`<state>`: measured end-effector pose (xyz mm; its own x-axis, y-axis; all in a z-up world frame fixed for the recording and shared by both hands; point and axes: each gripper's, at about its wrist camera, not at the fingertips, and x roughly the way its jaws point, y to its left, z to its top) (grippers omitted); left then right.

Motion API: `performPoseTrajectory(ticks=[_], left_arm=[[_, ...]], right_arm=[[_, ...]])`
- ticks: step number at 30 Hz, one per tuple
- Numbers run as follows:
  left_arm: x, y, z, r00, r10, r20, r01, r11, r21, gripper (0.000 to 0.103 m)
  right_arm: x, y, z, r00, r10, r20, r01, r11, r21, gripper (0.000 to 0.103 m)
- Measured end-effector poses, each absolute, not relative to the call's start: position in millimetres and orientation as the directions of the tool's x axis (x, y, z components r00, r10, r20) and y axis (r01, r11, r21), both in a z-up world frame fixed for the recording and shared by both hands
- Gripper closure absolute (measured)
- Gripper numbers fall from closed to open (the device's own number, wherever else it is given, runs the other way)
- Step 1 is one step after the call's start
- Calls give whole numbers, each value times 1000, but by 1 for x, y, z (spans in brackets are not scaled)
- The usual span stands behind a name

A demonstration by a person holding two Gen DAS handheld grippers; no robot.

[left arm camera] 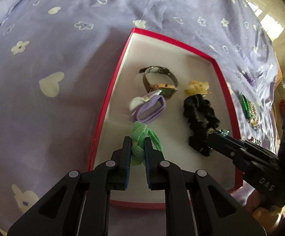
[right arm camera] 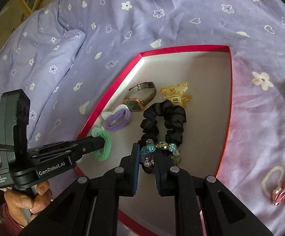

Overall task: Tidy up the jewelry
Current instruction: 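Carry the bow hair tie and beaded bracelet over the box and lower them, then open both tools to release the items and lift away from the box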

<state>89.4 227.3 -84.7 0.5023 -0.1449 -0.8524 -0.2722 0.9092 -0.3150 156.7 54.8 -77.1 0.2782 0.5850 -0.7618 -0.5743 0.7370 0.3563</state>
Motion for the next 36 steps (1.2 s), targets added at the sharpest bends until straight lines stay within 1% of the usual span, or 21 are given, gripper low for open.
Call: performPoseTrajectory(ticks=[9, 11, 13, 14, 15, 23, 25, 26, 28, 30, 36], left_arm=[[89, 227, -84, 499, -121, -858, -283, 913, -293, 88], [88, 227, -83, 496, -119, -860, -285, 913, -291, 86], [88, 227, -83, 496, -119, -860, -286, 913, -291, 79], [88, 226, -82, 497, -118, -860, -286, 913, -291, 77], [88, 226, -82, 499, -116, -859, -286, 913, -290, 76], [84, 220, -77, 499, -111, -859, -282, 917, -282, 75], [83, 220, -74, 502, -106, -859, -283, 918, -279, 70], [82, 220, -72, 505, -103, -857, -284, 918, -277, 69], [79, 219, -67, 513, -98, -853, -283, 919, -275, 69], [77, 217, -62, 521, -96, -848, -279, 920, -276, 68], [77, 201, -48, 537, -110, -836, -252, 925, -284, 64]], right_arm=[[154, 52, -74, 258, 588, -766, -584, 727, 362, 85], [154, 50, -73, 258, 586, -768, -581, 730, 361, 84], [153, 45, -73, 256, 587, -768, -572, 733, 368, 80], [153, 45, -73, 257, 587, -768, -571, 733, 369, 79], [152, 42, -73, 258, 585, -769, -568, 736, 369, 79], [145, 33, -70, 267, 587, -764, -556, 741, 375, 79], [144, 30, -66, 272, 592, -758, -554, 741, 380, 79], [143, 29, -64, 276, 596, -754, -554, 740, 382, 79], [141, 23, -58, 291, 603, -743, -553, 740, 383, 76], [139, 15, -51, 308, 608, -732, -548, 742, 386, 68], [136, -21, -39, 360, 608, -707, -505, 765, 401, 68]])
